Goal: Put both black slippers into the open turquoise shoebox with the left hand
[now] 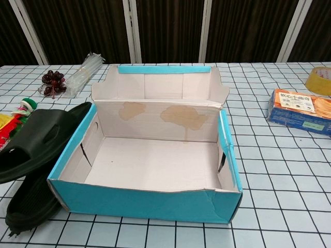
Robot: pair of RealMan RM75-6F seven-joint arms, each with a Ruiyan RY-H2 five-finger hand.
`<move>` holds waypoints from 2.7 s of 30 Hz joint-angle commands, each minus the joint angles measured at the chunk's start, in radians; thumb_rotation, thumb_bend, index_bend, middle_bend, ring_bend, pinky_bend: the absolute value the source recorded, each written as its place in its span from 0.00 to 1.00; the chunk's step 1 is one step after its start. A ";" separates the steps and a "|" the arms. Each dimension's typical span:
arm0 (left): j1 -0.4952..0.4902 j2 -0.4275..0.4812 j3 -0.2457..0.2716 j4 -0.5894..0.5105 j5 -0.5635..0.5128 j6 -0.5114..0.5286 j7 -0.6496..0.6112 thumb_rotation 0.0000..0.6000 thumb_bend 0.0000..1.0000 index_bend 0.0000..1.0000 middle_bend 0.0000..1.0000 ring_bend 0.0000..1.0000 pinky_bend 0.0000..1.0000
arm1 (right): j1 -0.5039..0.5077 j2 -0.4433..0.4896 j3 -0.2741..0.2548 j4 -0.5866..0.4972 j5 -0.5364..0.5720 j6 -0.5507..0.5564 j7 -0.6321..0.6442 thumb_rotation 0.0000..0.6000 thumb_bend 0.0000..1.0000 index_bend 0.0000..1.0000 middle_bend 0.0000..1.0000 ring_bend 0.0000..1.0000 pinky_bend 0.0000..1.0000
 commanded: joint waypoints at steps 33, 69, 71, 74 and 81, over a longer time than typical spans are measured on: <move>-0.190 0.320 0.110 -0.298 0.153 -0.322 -0.447 1.00 0.04 0.04 0.03 0.00 0.05 | -0.019 0.022 -0.009 -0.012 -0.013 0.021 0.046 1.00 0.24 0.06 0.13 0.13 0.09; -0.565 0.268 -0.034 -0.290 -0.224 -0.910 -0.384 1.00 0.04 0.02 0.14 0.00 0.04 | -0.015 0.037 -0.008 -0.057 0.047 -0.027 0.010 1.00 0.24 0.06 0.13 0.13 0.09; -0.568 0.259 -0.035 -0.286 -0.217 -0.910 -0.390 1.00 0.04 0.02 0.15 0.00 0.04 | -0.017 0.040 -0.008 -0.062 0.047 -0.026 0.010 1.00 0.24 0.06 0.13 0.13 0.09; -0.575 0.253 -0.039 -0.288 -0.206 -0.909 -0.387 1.00 0.04 0.02 0.17 0.00 0.04 | -0.019 0.043 -0.008 -0.068 0.049 -0.023 0.008 1.00 0.24 0.06 0.13 0.13 0.09; -0.588 0.238 -0.027 -0.290 -0.234 -0.896 -0.308 1.00 0.04 0.02 0.17 0.00 0.04 | -0.024 0.045 -0.008 -0.070 0.047 -0.016 0.014 1.00 0.24 0.06 0.13 0.13 0.09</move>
